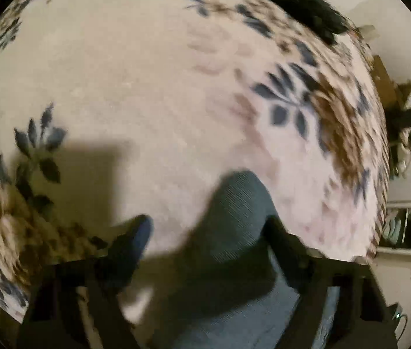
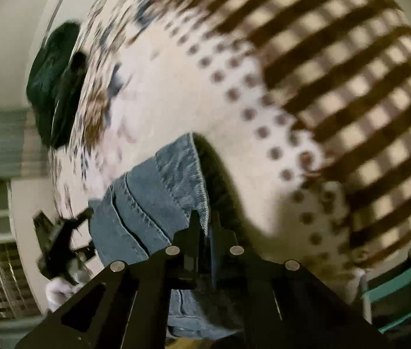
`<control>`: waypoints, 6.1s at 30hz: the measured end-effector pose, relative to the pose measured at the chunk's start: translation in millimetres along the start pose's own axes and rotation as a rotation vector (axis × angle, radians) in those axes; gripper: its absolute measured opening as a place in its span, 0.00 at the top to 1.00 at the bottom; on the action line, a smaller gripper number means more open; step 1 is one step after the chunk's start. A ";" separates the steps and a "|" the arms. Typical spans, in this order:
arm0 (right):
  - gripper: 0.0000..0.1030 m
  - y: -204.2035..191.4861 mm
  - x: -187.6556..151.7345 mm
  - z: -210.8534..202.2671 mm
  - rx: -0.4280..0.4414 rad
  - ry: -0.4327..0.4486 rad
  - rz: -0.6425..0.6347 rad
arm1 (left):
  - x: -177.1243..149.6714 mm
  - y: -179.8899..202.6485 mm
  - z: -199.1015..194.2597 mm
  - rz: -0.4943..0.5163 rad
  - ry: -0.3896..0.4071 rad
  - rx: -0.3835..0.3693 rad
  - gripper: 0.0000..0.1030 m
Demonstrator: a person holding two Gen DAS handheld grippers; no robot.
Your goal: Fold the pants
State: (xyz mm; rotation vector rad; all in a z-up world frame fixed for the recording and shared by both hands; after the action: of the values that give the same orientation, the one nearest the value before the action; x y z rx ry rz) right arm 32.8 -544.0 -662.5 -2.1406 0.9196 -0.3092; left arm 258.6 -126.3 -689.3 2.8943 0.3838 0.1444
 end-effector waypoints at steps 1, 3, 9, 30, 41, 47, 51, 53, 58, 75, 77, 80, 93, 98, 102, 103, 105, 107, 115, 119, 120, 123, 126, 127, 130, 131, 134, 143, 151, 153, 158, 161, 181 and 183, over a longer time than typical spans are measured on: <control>0.95 3.0 1.9 2.5 0.007 0.001 0.019 | 3.2 -3.5 2.6 -0.019 -0.010 -0.009 0.30; 0.94 4.4 2.4 10.1 -0.023 -0.029 0.008 | 7.0 -7.1 2.6 -0.032 -0.025 -0.029 0.30; 0.39 8.5 -12.9 -14.0 0.025 -0.006 0.043 | -22.9 -6.8 -49.4 0.081 0.017 -0.068 0.29; 0.17 24.6 -98.2 62.7 0.317 0.038 0.219 | -108.3 -8.8 -3.1 0.178 -0.094 -0.158 0.16; 0.68 16.5 -101.9 60.2 0.301 0.096 0.250 | -112.3 -7.4 -26.7 0.179 -0.020 -0.225 0.72; 0.73 -17.3 -104.4 37.3 0.274 0.096 0.201 | -111.5 -3.0 -68.6 0.170 0.005 -0.257 0.80; 0.75 -45.0 -106.5 14.1 0.278 0.069 0.152 | -110.3 -1.1 -105.3 0.163 0.001 -0.260 0.81; 0.75 -63.0 -106.6 4.8 0.292 0.054 0.146 | -107.4 1.0 -124.5 0.162 0.005 -0.259 0.81; 0.75 -115.9 -108.6 -14.0 0.324 0.033 0.085 | -76.9 14.8 -181.2 0.185 0.062 -0.252 0.81; 0.75 -385.2 84.4 91.0 0.413 0.202 -0.102 | 240.8 92.9 -258.6 0.230 0.267 -0.345 0.81; 0.75 -416.3 127.3 133.4 0.406 0.211 -0.133 | 280.1 101.2 -252.9 0.232 0.276 -0.344 0.81; 0.75 -442.7 174.9 189.0 0.397 0.215 -0.157 | 339.4 106.4 -226.1 0.229 0.275 -0.337 0.81; 0.70 -417.1 246.2 331.0 0.295 0.119 -0.104 | 395.4 53.8 -106.0 0.165 0.117 -0.267 0.70; 0.67 -408.4 232.6 314.7 0.224 0.129 -0.102 | 392.9 40.7 -123.1 0.165 0.128 -0.209 0.69; 0.55 -408.7 225.9 296.2 0.161 0.160 -0.058 | 387.2 41.1 -153.0 0.203 0.201 -0.085 0.71; 0.52 -414.5 223.7 287.6 0.106 0.171 -0.078 | 384.6 41.4 -158.7 0.213 0.213 -0.070 0.71; 0.43 -423.5 217.3 272.4 0.049 0.189 -0.119 | 374.4 45.8 -174.7 0.245 0.239 -0.031 0.68; 0.23 -440.6 209.0 255.8 -0.062 0.208 -0.200 | 363.3 52.1 -188.0 0.283 0.252 0.041 0.55; 0.02 -501.7 159.2 202.3 -0.464 0.265 -0.522 | 320.5 76.4 -259.2 0.375 0.347 0.183 0.09; 0.01 -534.1 126.8 160.0 -0.500 0.314 -0.620 | 300.9 83.3 -302.5 0.399 0.411 0.219 0.08; 0.01 -542.6 119.1 150.6 -0.495 0.322 -0.640 | 295.2 84.1 -314.5 0.401 0.427 0.229 0.08; 0.01 -566.2 92.8 119.2 -0.492 0.354 -0.686 | 276.5 84.4 -350.4 0.403 0.470 0.248 0.08; 0.01 -589.2 64.8 83.3 -0.472 0.377 -0.731 | 254.6 83.5 -387.5 0.401 0.512 0.254 0.08; 0.01 -595.8 55.6 72.3 -0.463 0.384 -0.746 | 248.1 83.2 -398.2 0.399 0.527 0.260 0.08; 0.01 -614.0 25.0 39.4 -0.446 0.408 -0.781 | 223.8 80.6 -435.2 0.389 0.569 0.267 0.08; 0.01 -620.5 12.4 23.3 -0.434 0.419 -0.793 | 215.1 79.4 -448.1 0.386 0.584 0.268 0.08; 0.01 -634.0 -17.9 -11.1 -0.404 0.436 -0.816 | 185.1 75.4 -488.3 0.378 0.635 0.281 0.08; 0.01 -668.5 -115.4 -128.7 -0.301 0.500 -0.901 | 103.0 66.2 -569.8 0.341 0.716 0.264 0.08; 0.01 -677.5 -187.8 -208.4 -0.258 0.512 -0.960 | 48.4 56.0 -620.5 0.306 0.741 0.259 0.08; 0.01 -679.0 -202.2 -224.1 -0.251 0.514 -0.963 | 37.3 54.5 -629.7 0.305 0.741 0.250 0.08; 0.01 -685.5 -235.7 -260.7 -0.256 0.530 -0.971 | 18.7 47.8 -650.8 0.306 0.743 0.222 0.08; 0.00 -691.7 -251.2 -275.0 -0.270 0.548 -0.979 | 11.6 41.8 -661.3 0.306 0.765 0.225 0.06; 0.00 -707.4 -277.7 -294.9 -0.283 0.548 -0.974 | 3.7 19.6 -668.5 0.301 0.787 0.264 0.00; 0.00 -706.4 -278.0 -294.8 -0.280 0.547 -0.969 | 3.6 20.2 -668.4 0.301 0.788 0.264 0.00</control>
State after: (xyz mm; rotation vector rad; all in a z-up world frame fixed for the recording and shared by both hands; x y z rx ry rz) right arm 55.8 -202.1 76.2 -2.6916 0.1031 -1.3545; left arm 183.4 -9.6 -35.2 3.0024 0.0746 1.3909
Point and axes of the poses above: each gripper's, at about its wrist camera, not at the fingertips, and z roughly the way its jaws point, y to its right, x to its top, the point moved 4 cm from there along z, roughly the way its jaws point, and after that the axes turned 11 degrees about x, right-handed, at the moved point
